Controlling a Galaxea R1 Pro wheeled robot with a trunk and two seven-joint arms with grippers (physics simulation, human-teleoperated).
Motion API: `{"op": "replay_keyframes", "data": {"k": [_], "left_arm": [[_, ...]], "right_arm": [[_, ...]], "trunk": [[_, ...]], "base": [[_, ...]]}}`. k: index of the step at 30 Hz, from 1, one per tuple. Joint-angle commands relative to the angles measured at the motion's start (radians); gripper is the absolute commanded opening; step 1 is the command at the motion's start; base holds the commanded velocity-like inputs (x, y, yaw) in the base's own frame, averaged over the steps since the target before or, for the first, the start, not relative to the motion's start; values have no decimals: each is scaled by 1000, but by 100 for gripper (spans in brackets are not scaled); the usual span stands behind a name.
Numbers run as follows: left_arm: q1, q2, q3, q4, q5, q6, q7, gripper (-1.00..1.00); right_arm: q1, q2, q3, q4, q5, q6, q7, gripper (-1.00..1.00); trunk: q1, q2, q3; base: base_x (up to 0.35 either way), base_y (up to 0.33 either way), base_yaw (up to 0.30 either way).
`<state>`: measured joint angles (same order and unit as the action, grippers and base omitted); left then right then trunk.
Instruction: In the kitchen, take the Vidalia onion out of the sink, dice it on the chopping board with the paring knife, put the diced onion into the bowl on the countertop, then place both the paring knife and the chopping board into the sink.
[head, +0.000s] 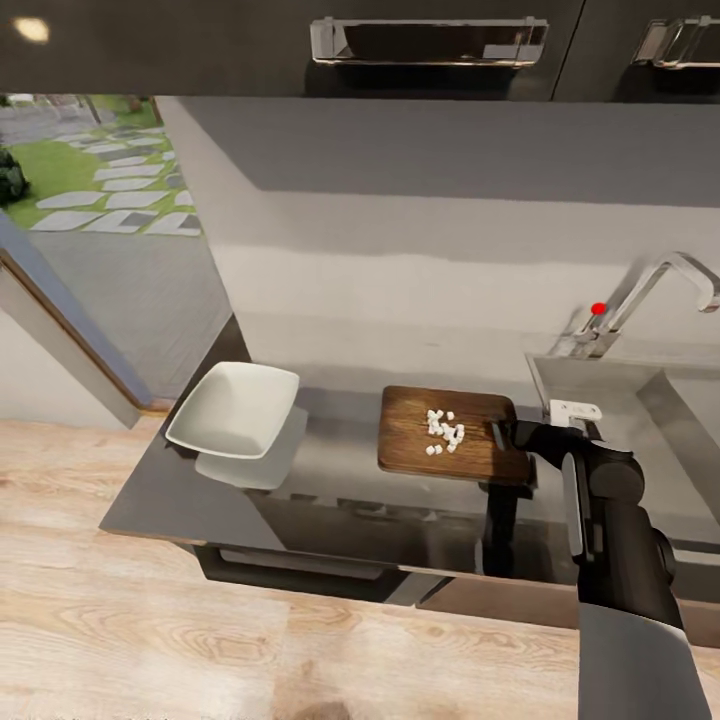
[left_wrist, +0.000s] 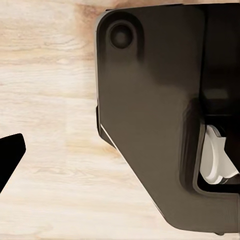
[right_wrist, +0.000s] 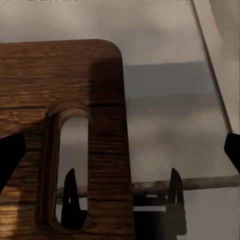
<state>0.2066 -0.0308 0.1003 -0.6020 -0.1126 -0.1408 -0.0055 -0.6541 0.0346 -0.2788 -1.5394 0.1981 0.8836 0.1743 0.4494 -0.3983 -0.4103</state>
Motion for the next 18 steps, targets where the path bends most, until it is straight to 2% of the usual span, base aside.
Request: {"op": "replay_keyframes", "data": {"k": [1, 6, 18], "left_arm": [[1, -1, 6, -1, -11, -2, -1, 100], [1, -1, 6, -1, -11, -2, -1, 100], [1, -1, 6, 1, -11, -3, -1, 100]], "right_arm": [[-1, 1, -2, -1, 10, 4, 10, 100], [-1, -1, -2, -1, 12, 3, 7, 100], [-1, -5, -3, -1, 12, 3, -8, 100]], "trunk": [[1, -2, -2], [1, -2, -6], [1, -2, -16]], "base": [[59, -121, 67], [54, -97, 69], [3, -5, 76]]}}
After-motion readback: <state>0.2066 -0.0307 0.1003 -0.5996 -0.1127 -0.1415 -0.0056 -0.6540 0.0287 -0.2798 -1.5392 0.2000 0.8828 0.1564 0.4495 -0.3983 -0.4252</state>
